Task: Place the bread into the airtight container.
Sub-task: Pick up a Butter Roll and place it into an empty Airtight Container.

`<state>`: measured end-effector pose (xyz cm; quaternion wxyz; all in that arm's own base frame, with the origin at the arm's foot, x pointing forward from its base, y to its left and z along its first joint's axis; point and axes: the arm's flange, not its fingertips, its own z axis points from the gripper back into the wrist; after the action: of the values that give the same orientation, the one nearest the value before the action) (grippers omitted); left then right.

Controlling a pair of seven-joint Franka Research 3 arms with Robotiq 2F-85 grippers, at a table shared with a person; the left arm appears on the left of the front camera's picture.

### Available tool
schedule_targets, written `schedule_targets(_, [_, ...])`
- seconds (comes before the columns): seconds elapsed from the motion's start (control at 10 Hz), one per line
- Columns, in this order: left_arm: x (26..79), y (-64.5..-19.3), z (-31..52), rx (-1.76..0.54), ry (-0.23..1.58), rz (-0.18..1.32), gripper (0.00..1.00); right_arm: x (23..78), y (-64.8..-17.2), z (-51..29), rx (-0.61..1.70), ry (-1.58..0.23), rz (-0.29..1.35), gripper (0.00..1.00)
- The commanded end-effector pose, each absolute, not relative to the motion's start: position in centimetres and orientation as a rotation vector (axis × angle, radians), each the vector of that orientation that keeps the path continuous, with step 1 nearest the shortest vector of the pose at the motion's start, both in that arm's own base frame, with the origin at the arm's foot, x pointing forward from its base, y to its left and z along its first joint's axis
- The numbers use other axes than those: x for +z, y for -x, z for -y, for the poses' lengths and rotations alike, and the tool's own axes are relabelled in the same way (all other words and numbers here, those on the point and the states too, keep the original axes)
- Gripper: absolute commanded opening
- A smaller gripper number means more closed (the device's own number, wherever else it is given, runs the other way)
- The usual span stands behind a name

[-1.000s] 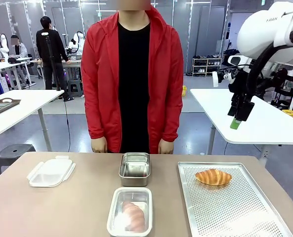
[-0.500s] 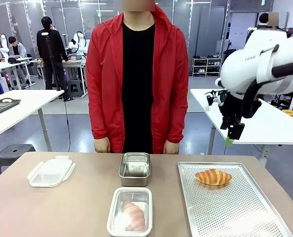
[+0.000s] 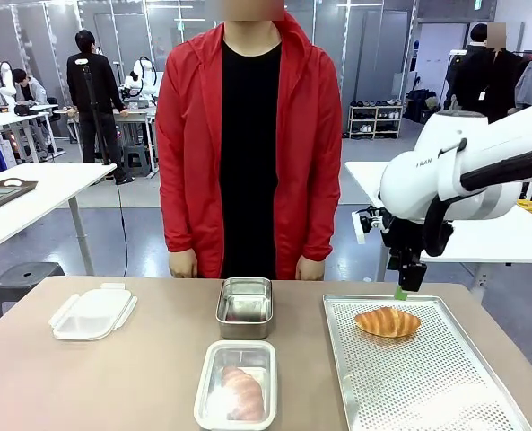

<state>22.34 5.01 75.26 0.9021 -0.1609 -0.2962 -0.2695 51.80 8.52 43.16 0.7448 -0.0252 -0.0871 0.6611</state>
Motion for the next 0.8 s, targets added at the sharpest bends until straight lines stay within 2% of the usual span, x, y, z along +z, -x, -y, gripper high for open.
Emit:
schedule_targets(0.0, [75.6, -22.4, -4.9, -0.57, 0.34, 0.613, 1.0, 41.6, -52.7, -8.9, 1.435, 0.091, 0.181, 0.95])
schedule_targets(0.7, [75.6, -22.4, -4.9, -0.57, 0.34, 0.613, 1.0, 36.1, -55.6, -8.7, 1.395, 0.079, 0.125, 0.95])
